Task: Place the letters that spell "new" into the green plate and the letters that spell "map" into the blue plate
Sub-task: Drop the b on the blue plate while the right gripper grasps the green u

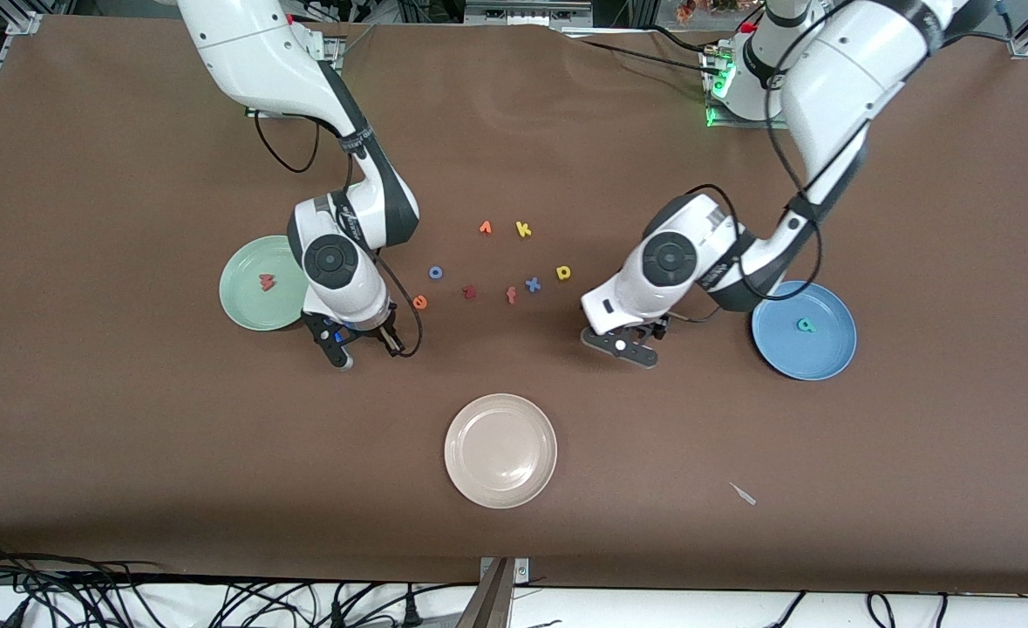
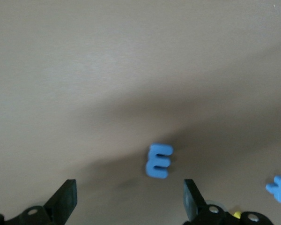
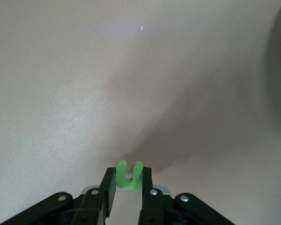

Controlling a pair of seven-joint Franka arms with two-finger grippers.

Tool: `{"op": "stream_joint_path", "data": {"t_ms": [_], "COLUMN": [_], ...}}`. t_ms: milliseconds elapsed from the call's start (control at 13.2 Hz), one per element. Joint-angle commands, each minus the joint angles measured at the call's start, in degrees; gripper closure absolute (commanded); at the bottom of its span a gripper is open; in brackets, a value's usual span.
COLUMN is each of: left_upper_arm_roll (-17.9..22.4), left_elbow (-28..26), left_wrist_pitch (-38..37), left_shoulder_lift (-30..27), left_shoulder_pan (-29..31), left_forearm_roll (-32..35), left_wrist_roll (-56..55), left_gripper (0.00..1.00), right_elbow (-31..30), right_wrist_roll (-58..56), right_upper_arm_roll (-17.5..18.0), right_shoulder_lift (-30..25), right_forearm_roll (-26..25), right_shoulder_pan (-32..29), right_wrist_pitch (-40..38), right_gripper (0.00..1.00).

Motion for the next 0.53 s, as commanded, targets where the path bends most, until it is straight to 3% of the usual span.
{"op": "stream_joint_path", "data": {"t_ms": [0, 455], "left_upper_arm_roll": [2.31, 2.4], "left_elbow": [2.55, 2.37], "left_wrist_pitch": [-0.39, 3.3], "left_shoulder_lift": [1.25, 3.27], "left_shoulder_pan": [-2.46, -3.25], "left_forearm_roll": [-0.77, -0.24], "left_wrist_roll": [-0.56, -0.56], "left_gripper": [0.0, 0.0], "right_elbow": [-1.35, -20.92], "right_wrist_roll": [-8.92, -28.61], "right_upper_arm_roll": [-2.57, -10.31], "right_shoulder_lift": [-5.63, -17.84], "right_forearm_roll": [0.95, 1.3], "right_shoulder_pan": [-0.74, -0.74], "right_wrist_pitch": [-8.86, -7.23], "right_gripper": [0.87, 0.87]}}
